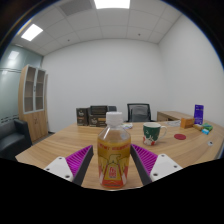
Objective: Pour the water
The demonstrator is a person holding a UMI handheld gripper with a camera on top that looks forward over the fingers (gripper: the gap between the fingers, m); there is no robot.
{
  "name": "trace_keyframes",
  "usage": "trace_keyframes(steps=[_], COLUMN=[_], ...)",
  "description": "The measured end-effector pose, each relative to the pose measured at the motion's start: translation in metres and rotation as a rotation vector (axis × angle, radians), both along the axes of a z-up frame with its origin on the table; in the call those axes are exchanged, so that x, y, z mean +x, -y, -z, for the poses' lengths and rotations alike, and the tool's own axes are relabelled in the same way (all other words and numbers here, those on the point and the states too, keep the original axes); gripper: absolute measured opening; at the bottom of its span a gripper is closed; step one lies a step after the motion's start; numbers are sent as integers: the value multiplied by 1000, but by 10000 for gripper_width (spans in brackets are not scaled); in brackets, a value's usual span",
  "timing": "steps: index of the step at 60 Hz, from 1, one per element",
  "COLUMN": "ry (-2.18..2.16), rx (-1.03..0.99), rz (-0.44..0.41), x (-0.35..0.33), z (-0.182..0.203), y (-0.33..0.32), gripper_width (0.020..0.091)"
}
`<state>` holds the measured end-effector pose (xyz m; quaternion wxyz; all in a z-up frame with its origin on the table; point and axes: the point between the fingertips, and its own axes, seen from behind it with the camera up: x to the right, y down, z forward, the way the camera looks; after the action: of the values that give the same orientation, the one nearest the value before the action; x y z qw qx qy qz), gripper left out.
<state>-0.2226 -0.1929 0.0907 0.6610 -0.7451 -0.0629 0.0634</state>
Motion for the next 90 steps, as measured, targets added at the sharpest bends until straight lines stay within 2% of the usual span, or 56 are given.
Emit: trace_keyframes(steps=[5,6,7,8,13,19,22,28,37,55,65,72,82,90], ry=[2,5,9,18,5,18,32,25,-228,-1258,-1712,-1928,-2003,-1964], rx=[-7,-8,-9,-5,10,6,8,-1,-28,-221,-288,-285,-291,-331], rz=[3,5,15,31,43,17,-8,-12,-35,-169,-122,-82,-45,-54], x=[-7,-6,-5,-1,0,-3,-6,-2,5,1,23,43,46,39], z=[5,5,6,6,5,6,5,3,-26,-78,-82,-91,-79,-79], y=[-18,-21,-24,-28,-30,-31,-33,-46,-93,-186,-224,-228,-240,-236], gripper_width=[808,769,700,576,549,448,426,424,423,420,420,422,422,420])
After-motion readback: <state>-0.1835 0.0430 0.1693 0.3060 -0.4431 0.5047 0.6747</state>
